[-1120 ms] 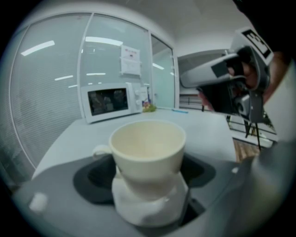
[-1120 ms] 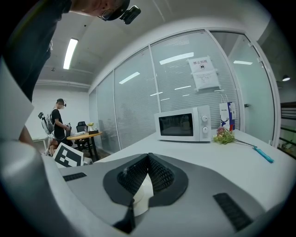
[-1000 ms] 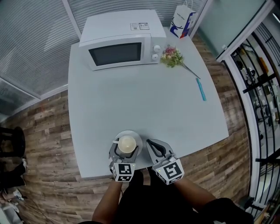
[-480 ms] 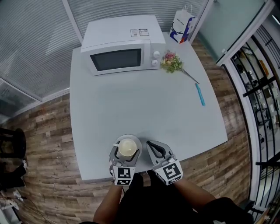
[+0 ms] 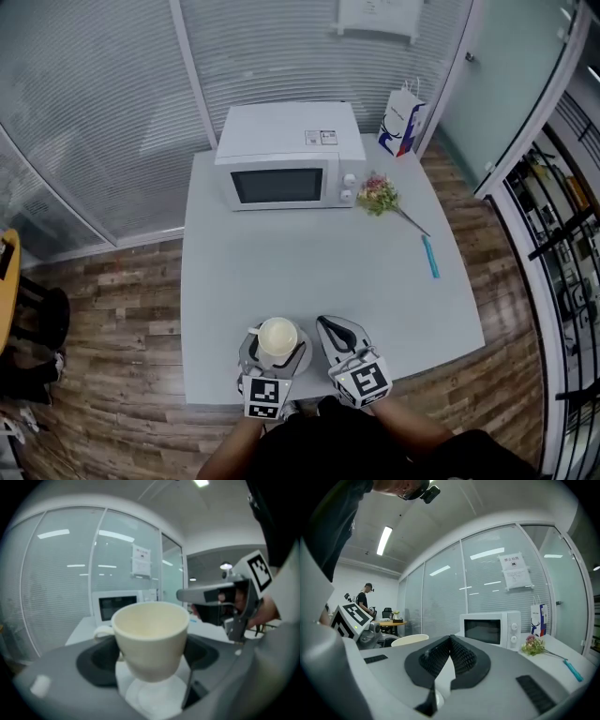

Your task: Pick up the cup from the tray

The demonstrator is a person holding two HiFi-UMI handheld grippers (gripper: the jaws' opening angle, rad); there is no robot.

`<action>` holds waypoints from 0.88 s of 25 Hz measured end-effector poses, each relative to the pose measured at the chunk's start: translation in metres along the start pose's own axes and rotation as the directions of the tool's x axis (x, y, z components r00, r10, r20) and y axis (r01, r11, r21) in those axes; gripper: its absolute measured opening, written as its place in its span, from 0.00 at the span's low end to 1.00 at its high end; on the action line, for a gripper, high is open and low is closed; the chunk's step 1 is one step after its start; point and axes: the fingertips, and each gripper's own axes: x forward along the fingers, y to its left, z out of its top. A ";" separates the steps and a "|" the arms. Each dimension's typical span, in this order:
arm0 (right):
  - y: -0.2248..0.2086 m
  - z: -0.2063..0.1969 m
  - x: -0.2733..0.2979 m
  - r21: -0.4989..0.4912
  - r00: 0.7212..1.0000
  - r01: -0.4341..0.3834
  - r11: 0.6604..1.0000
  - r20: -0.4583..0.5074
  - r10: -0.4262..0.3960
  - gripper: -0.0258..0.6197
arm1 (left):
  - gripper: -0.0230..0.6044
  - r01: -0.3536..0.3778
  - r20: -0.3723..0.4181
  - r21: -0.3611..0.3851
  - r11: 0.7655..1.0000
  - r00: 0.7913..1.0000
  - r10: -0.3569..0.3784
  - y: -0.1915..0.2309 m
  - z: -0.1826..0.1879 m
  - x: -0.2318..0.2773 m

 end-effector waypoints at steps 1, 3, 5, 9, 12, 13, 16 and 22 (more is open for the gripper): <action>0.000 0.007 0.001 -0.010 1.000 -0.004 1.000 0.017 0.004 0.04 | 0.71 -0.005 0.013 0.005 1.000 1.000 0.005 0.001 0.009 -0.003; 0.000 0.022 0.004 -0.024 0.999 -0.008 1.000 0.047 0.010 0.04 | 0.71 -0.018 0.041 0.022 1.000 0.999 0.017 0.003 0.027 -0.006; -0.001 0.035 0.006 -0.038 0.997 -0.011 0.999 0.071 0.014 0.04 | 0.71 -0.031 0.069 0.035 0.999 0.997 0.029 0.006 0.044 -0.006; -0.003 0.054 0.007 -0.061 0.994 -0.020 0.998 0.109 0.027 0.04 | 0.71 -0.056 0.111 0.041 0.998 0.993 0.051 0.014 0.069 -0.006; -0.005 0.062 0.005 -0.075 0.992 -0.025 0.997 0.125 0.034 0.04 | 0.71 -0.078 0.135 0.042 0.996 0.988 0.072 0.019 0.083 -0.008; -0.005 0.063 0.004 -0.081 0.992 -0.025 0.996 0.124 0.035 0.04 | 0.71 -0.084 0.141 0.043 0.996 0.987 0.077 0.020 0.086 -0.008; -0.007 0.064 0.004 -0.104 0.994 -0.022 0.994 0.104 0.033 0.04 | 0.71 -0.098 0.157 0.040 0.994 0.983 0.091 0.023 0.095 -0.010; -0.010 0.071 0.006 -0.096 0.992 -0.022 0.995 0.118 0.033 0.04 | 0.71 -0.112 0.183 0.019 0.993 0.977 0.107 0.026 0.101 -0.014</action>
